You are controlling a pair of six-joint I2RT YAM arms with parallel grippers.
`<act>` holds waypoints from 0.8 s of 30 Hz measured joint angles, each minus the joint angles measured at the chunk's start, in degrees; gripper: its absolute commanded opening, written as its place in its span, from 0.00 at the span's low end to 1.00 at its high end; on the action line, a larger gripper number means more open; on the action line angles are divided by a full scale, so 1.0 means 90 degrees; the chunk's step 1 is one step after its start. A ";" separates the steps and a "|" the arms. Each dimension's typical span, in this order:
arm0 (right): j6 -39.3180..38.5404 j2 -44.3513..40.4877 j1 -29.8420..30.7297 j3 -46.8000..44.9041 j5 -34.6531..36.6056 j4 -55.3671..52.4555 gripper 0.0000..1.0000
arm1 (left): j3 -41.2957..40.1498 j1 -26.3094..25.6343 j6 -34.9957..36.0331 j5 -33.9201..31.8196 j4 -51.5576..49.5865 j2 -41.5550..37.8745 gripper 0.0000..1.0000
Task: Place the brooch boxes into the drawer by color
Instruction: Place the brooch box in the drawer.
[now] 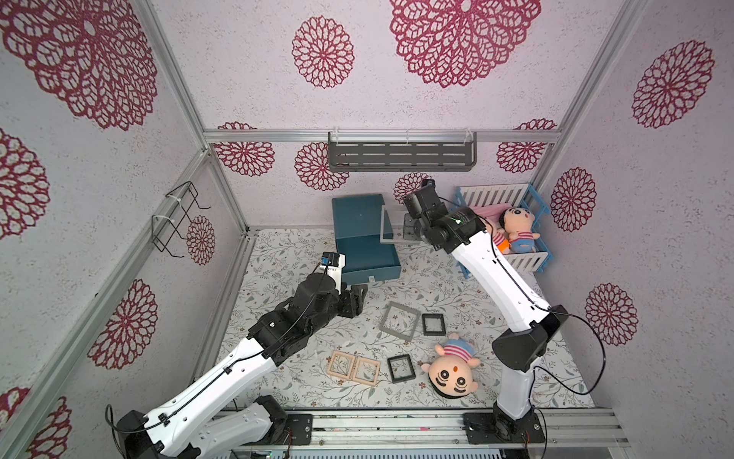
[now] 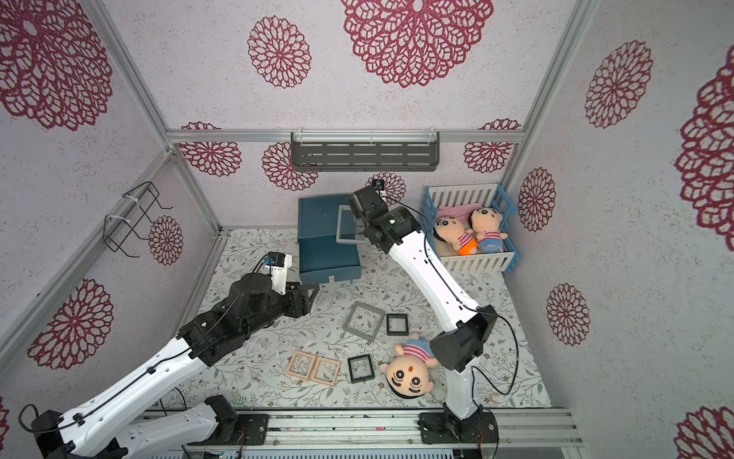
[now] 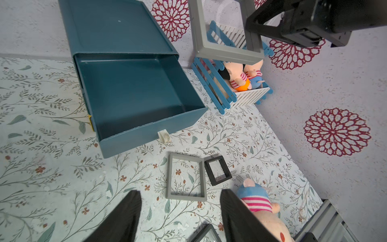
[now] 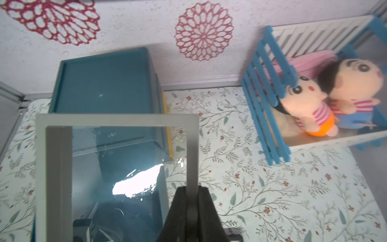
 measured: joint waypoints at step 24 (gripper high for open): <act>-0.0095 0.1707 0.0299 0.1234 -0.1236 -0.0809 0.00 | 0.0160 0.0039 -0.0534 -0.0855 -0.1120 -0.0396 0.66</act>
